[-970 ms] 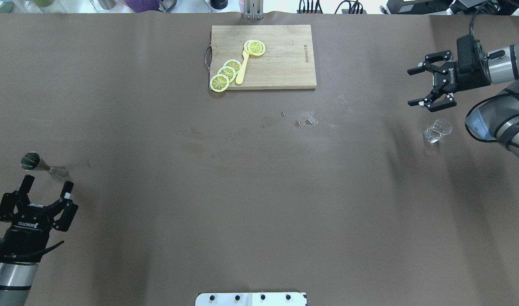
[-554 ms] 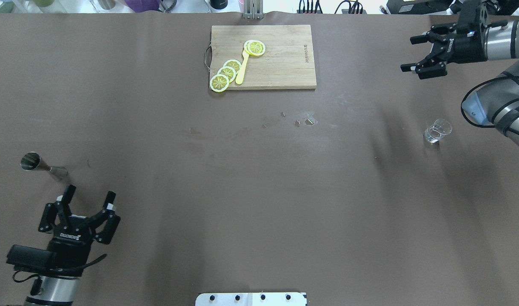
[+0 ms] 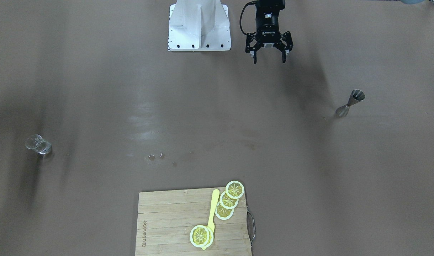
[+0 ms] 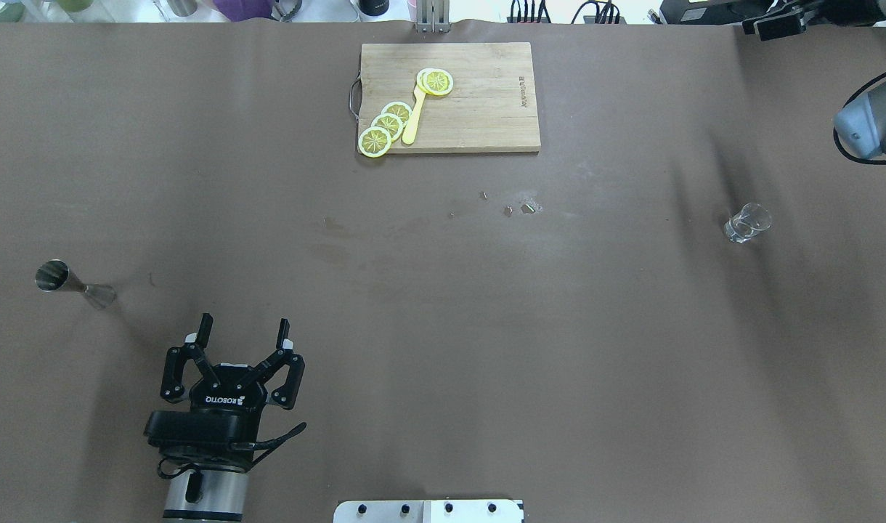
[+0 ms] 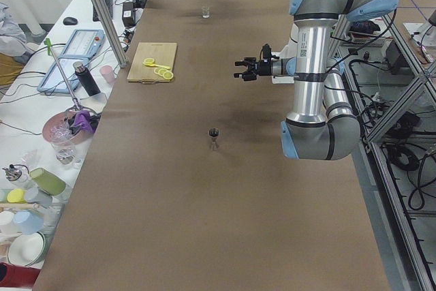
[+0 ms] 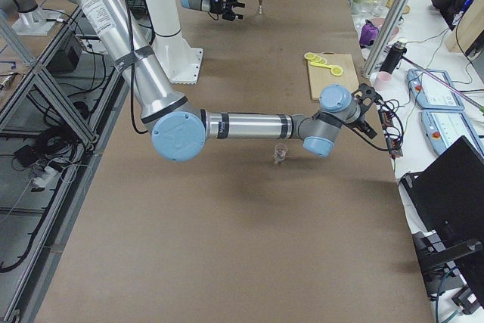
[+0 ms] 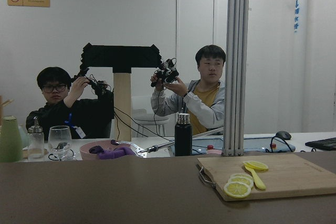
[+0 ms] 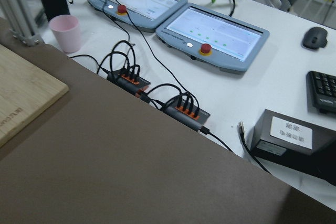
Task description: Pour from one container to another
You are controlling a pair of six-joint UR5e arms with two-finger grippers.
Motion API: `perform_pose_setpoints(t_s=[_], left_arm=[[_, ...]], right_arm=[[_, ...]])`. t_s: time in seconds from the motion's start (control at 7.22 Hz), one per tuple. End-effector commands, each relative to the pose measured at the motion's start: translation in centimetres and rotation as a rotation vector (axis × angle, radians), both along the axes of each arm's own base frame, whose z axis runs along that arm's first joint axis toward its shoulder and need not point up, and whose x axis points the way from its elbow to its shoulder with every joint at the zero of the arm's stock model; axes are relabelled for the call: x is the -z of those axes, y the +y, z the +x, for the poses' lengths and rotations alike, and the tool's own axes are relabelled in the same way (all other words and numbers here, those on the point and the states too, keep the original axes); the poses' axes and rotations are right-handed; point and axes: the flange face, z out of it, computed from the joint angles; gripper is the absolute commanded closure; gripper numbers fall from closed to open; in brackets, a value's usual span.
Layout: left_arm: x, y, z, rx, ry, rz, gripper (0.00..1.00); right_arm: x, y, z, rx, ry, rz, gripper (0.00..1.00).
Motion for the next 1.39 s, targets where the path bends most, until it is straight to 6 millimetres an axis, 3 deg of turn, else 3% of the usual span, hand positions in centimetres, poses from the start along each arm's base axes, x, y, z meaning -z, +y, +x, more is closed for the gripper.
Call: perform_pose_setpoints(t_s=[0.0, 0.14, 0.28, 0.55, 0.69, 0.83, 0.97, 1.11, 1.25], left_arm=[[4.0, -0.3, -0.7, -0.14, 0.0, -0.058, 0.01], [5.4, -1.0, -2.4, -0.235, 0.064, -0.055, 0.01], [6.1, -3.4, -4.0, -0.323, 0.171, -0.071, 0.01], [5.9, -9.3, -6.9, -0.388, 0.198, -0.115, 0.01], [5.7, -14.4, -9.7, -0.477, 0.217, -0.172, 0.01], [4.0, -18.1, -13.1, -0.587, 0.218, -0.26, 0.01], [1.3, -22.4, -18.0, -0.596, 0.18, -0.404, 0.01], [-1.1, -25.9, -23.8, -0.592, 0.189, -0.553, 0.01], [-4.8, -27.1, -29.1, -0.612, 0.231, -0.705, 0.01]], right_arm=[[0.0, -0.8, 2.1, -0.02, 0.058, -0.242, 0.0], [-0.1, 0.0, 2.6, 0.026, 0.042, -0.375, 0.0], [-0.2, 1.1, 4.4, 0.026, 0.039, -0.484, 0.0], [-1.3, 4.4, 6.0, 0.013, 0.075, -0.677, 0.0], [-1.2, 6.6, 7.7, 0.003, 0.067, -0.751, 0.0], [-0.6, 8.9, 8.3, 0.013, 0.056, -0.81, 0.0], [-1.2, 10.9, 9.9, -0.012, 0.064, -0.873, 0.0], [-2.6, 13.6, 12.5, -0.05, 0.056, -0.914, 0.0], [-5.5, 17.3, 14.6, -0.084, 0.053, -0.966, 0.0]])
